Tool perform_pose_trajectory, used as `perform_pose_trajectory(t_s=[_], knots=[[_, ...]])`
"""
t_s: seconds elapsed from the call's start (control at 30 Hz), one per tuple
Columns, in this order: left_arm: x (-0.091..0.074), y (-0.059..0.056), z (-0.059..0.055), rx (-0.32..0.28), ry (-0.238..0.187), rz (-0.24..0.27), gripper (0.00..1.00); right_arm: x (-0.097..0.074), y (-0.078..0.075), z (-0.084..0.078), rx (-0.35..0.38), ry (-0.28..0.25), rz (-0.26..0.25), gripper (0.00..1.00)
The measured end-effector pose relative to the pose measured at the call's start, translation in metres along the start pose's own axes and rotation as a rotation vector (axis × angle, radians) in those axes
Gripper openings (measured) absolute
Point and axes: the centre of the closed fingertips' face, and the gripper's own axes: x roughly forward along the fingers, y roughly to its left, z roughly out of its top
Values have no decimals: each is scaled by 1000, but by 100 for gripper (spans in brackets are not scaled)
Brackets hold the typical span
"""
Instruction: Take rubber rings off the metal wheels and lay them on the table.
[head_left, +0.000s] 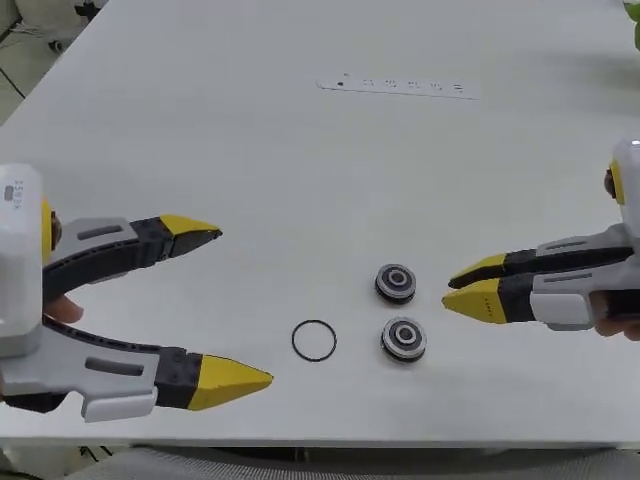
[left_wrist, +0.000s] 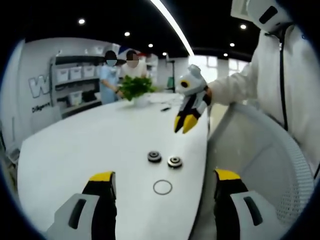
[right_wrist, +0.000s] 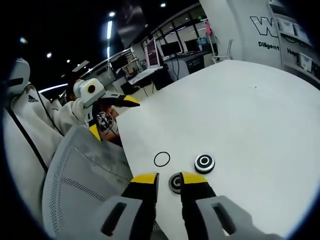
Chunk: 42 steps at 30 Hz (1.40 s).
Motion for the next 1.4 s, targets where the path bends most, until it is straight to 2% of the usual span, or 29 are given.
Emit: perform_pose_trajectory(t_s=[0.13, 0.4, 0.6, 0.73, 0.93, 1.1, 1.27, 1.4], knots=[[3, -4, 5, 17, 22, -2, 81, -4, -4, -6, 0, 1, 10, 16], [12, -9, 22, 27, 30, -14, 81, -6, -11, -22, 4, 4, 19, 16], [23, -12, 40, 34, 13, -38, 81, -4, -12, -31, 13, 7, 27, 16], [34, -15, 47, 56, 13, -57, 80, -4, -12, -36, 10, 13, 28, 16], [51, -19, 52, 79, 25, -88, 77, -1, -14, -40, 23, 9, 33, 16], [68, -25, 52, 117, 40, -134, 74, 3, -15, -43, 25, 13, 34, 16], [89, -29, 55, 171, 33, -153, 71, 6, -15, -44, 15, 15, 36, 16], [101, -28, 60, 180, 4, -164, 69, 9, -16, -46, 16, 16, 39, 16]])
